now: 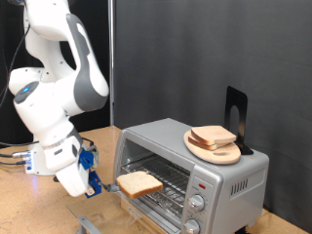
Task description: Make a piece of toast with the oven
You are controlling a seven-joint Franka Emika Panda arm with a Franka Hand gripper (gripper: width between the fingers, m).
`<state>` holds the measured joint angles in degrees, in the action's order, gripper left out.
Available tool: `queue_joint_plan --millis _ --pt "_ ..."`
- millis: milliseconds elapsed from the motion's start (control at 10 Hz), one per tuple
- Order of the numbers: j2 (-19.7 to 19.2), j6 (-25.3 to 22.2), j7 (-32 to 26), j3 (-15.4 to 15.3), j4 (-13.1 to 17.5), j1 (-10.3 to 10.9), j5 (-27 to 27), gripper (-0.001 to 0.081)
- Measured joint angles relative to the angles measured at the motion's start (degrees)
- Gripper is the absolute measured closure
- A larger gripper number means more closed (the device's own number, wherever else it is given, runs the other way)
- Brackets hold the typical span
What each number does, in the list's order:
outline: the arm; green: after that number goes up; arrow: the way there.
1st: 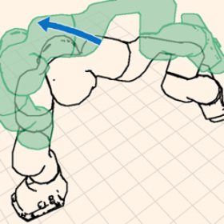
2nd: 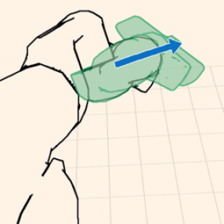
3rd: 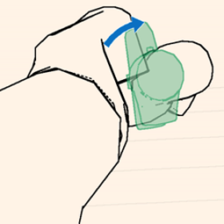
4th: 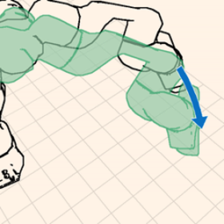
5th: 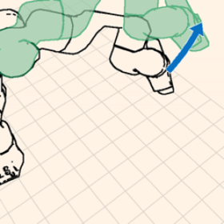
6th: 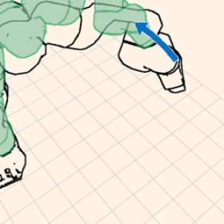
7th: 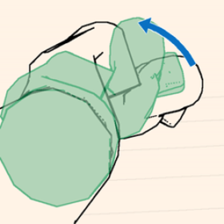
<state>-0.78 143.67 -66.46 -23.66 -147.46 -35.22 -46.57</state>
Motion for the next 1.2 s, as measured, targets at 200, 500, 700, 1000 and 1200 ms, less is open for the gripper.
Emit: queue_joint_plan --millis 200,500,700,1000,1200 --pt "1.05 1.38 1.35 -1.46 -1.28 1.05 -0.15 0.0364" --pt "3.36 1.63 2.03 -3.32 -2.47 2.20 -2.12 0.0364" --pt "5.11 1.03 2.24 -3.87 -2.95 2.55 -3.11 0.0364" --pt "5.88 1.50 3.22 -4.49 -3.52 2.56 -2.79 0.0364" --pt "5.88 3.99 3.60 -5.86 -4.19 2.78 -2.40 0.0364"
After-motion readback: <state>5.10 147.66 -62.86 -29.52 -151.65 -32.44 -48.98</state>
